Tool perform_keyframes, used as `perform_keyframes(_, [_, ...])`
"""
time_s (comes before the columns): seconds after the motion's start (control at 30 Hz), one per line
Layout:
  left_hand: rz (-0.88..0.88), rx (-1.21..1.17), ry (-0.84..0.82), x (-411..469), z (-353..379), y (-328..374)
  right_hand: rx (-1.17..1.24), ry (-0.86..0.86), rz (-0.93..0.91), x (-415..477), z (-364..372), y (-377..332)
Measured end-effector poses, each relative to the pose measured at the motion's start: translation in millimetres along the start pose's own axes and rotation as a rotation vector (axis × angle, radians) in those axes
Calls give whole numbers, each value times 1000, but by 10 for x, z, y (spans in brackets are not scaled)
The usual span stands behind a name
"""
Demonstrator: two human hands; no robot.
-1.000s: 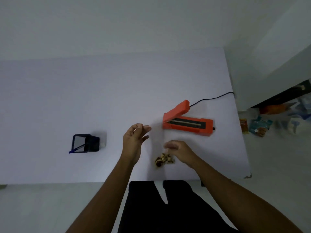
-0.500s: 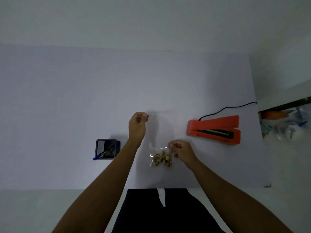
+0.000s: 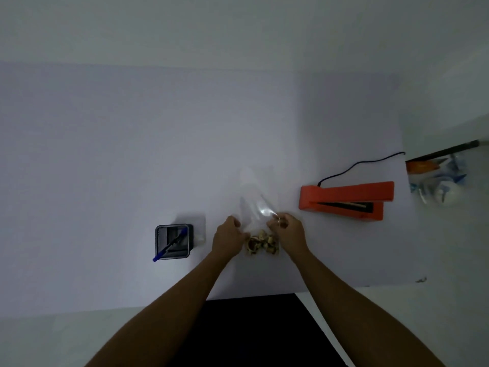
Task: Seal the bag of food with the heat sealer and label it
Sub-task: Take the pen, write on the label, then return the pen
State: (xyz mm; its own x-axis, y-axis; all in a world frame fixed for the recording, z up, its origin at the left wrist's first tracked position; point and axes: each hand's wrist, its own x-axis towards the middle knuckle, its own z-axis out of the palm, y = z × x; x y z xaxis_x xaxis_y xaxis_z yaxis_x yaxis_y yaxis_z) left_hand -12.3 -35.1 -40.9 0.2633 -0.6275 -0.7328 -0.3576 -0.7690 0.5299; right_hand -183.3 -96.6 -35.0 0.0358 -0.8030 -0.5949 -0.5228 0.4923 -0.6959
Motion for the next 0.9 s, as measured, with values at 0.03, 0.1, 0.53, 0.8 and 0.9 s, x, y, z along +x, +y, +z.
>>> perform_keyframes(0.03, [4, 2, 12, -17, 7, -15, -22, 7, -4, -10, 9, 12])
perform_keyframes(0.1, [9, 15, 35, -58, 16, -22, -53, 20, -4, -33, 16, 31])
perform_keyframes(0.53, [187, -235, 430, -614, -997, 219, -6, -107, -288, -617, 452, -546])
perform_keyframes(0.8, [171, -131, 549, -701, -1844, -611, -233, -373, -561, -1098, 1395, -892])
perform_keyframes(0.9, [179, -43, 390, -644, -1943, -896, -399, -364, -619, -1220, 1701, -896])
